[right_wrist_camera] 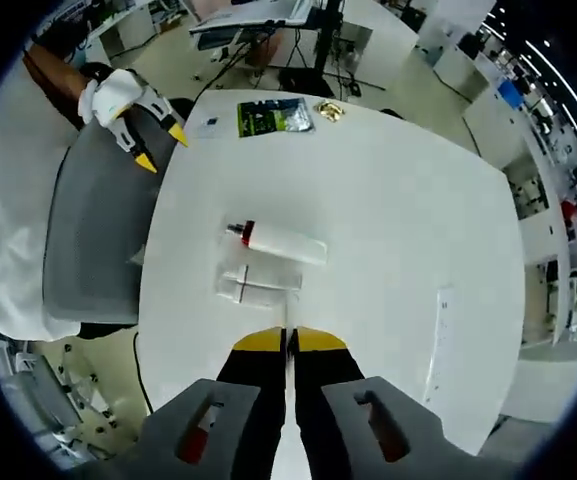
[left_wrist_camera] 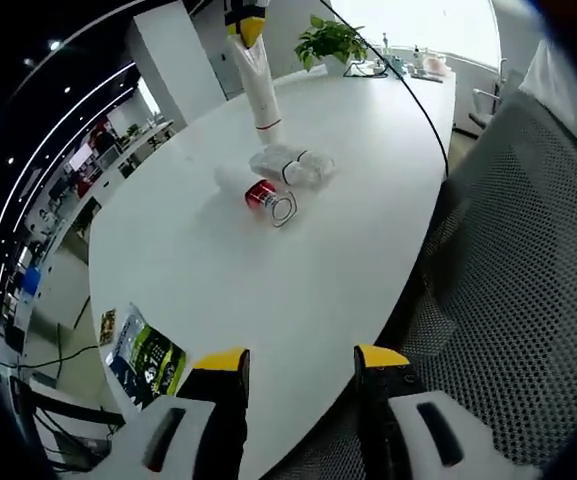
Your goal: Arrange the skincare products in the storage area until every visible bottle or jar stands upright without overlapping.
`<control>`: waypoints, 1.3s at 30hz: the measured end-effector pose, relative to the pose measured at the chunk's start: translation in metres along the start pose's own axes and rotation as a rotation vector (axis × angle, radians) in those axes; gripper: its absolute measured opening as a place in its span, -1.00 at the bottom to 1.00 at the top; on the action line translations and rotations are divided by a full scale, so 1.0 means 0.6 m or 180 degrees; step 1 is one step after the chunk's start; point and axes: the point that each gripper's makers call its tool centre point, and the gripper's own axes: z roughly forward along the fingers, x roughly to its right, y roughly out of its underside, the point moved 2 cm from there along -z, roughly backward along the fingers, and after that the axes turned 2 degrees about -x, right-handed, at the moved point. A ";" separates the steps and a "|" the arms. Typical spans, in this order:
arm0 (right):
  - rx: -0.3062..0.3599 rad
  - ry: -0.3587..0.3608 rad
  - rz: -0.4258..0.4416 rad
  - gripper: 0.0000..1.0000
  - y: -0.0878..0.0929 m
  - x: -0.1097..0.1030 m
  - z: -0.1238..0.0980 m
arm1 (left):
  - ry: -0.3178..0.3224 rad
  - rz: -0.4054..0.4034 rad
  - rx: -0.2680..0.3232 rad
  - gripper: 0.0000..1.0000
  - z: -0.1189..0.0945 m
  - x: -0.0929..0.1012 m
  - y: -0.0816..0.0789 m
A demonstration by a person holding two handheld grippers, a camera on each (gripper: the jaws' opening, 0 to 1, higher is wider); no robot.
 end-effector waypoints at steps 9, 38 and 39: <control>-0.0004 -0.0133 0.0116 -1.00 0.004 0.069 0.024 | 0.0001 -0.0034 -0.0059 -0.14 0.000 0.000 0.005; -0.0128 -0.0300 0.0087 -1.00 -0.024 0.155 0.083 | -0.0057 -0.0104 -0.0088 -0.21 -0.004 -0.010 0.008; -0.0140 -0.0304 0.0083 -1.00 -0.024 0.156 0.084 | -0.0051 -0.0121 -0.0076 -0.21 -0.004 -0.009 0.007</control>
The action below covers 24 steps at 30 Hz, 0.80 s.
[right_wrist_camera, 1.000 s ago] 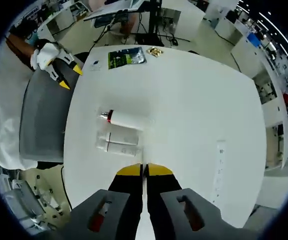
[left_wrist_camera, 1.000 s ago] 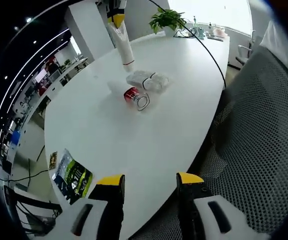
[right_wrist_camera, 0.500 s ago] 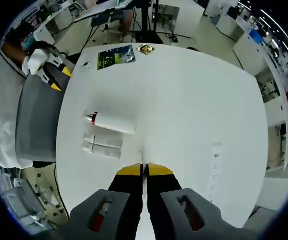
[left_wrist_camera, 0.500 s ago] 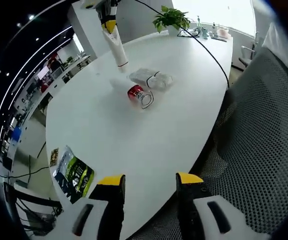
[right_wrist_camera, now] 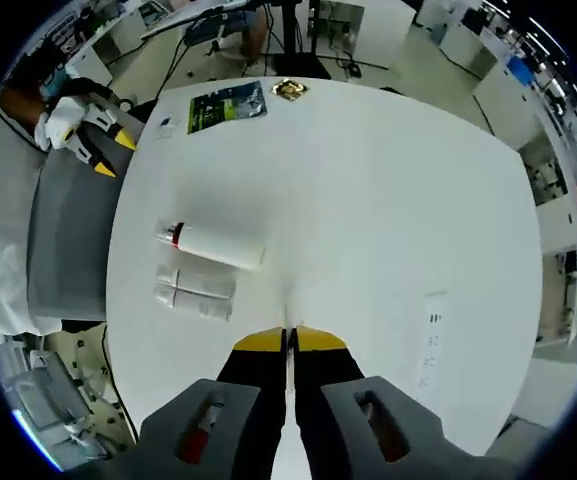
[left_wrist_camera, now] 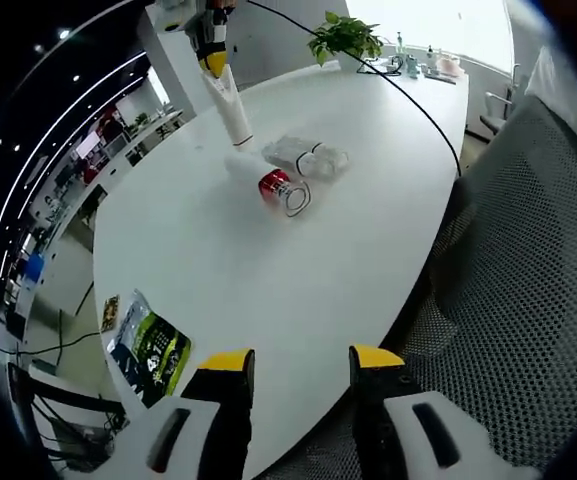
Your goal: Arrange the skincare products in the storage area until every visible bottle or jar stands upright without overlapping.
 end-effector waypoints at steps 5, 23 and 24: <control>0.0016 -0.0024 0.0005 -1.00 -0.007 -0.003 -0.001 | 0.0002 -0.0002 0.0008 -0.21 0.000 0.001 -0.001; 0.0277 0.0092 -0.0032 -0.82 -0.014 0.000 -0.011 | -0.0011 0.0017 -0.0014 -0.21 0.002 -0.001 0.002; 0.0352 0.0127 -0.0041 -0.79 -0.016 0.003 -0.012 | -0.0009 0.0019 -0.0018 -0.21 0.002 0.000 0.002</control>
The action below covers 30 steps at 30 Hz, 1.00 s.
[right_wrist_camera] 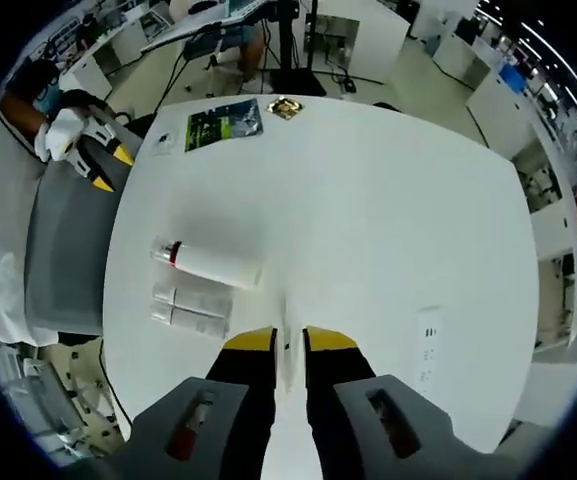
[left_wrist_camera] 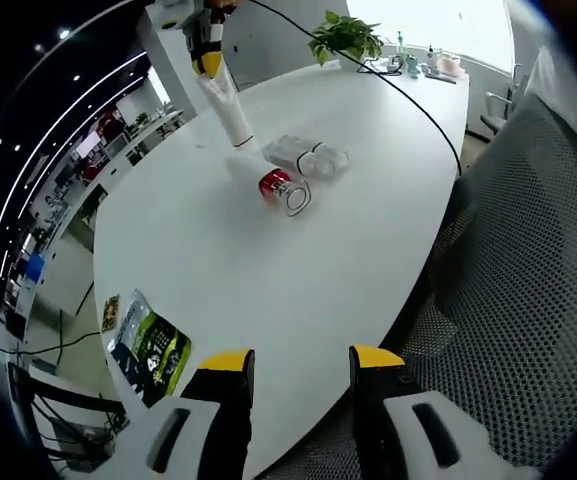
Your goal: Arrange the skincare products in the storage area until every visible bottle or jar stands upright without overlapping.
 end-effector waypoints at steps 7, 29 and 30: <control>0.0493 0.0365 0.0219 -0.70 -0.006 0.014 -0.029 | -0.0007 0.0008 0.0005 -0.22 -0.002 0.000 -0.001; -0.0207 -0.0196 -0.1972 -0.39 -0.081 -0.202 0.117 | -0.0032 0.0023 -0.0002 -0.27 -0.002 -0.003 0.001; -0.0262 -0.0239 -0.1976 -0.39 -0.078 -0.205 0.129 | -0.0031 0.0023 -0.0005 -0.27 -0.002 -0.003 0.001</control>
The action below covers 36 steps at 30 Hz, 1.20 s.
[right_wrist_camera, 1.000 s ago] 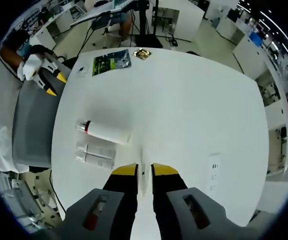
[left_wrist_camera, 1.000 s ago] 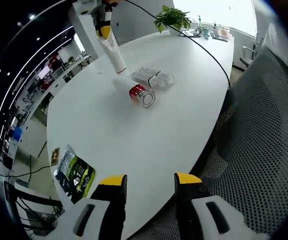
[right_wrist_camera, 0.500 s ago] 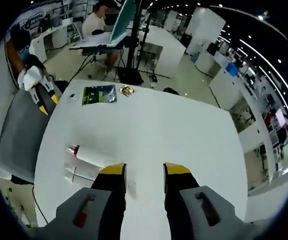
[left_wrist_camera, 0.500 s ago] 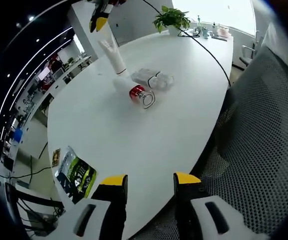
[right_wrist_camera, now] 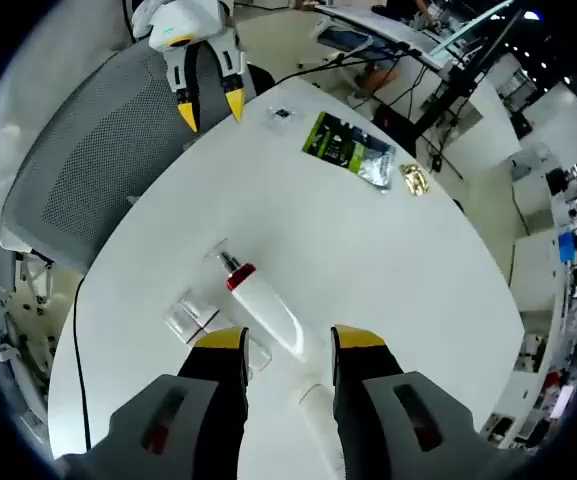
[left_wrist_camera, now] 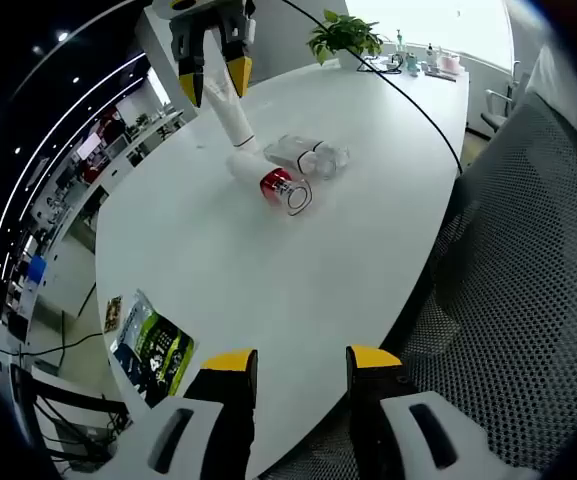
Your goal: Arrange the skincare products in the storage area until every visible bottle or jar stands upright without overlapping.
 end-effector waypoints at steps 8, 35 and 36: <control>-0.0232 -0.0335 -0.0321 -0.41 0.004 -0.018 0.071 | -0.0013 -0.0024 -0.0007 -0.28 -0.001 -0.003 0.001; -0.0382 -0.0520 -0.0474 -0.38 -0.004 -0.028 0.168 | 0.0049 -0.0037 -0.0064 -0.33 0.004 0.001 0.009; -0.0374 -0.0515 -0.0446 -0.38 -0.004 -0.027 0.170 | 0.0050 -0.0036 -0.0068 -0.33 0.004 0.001 0.009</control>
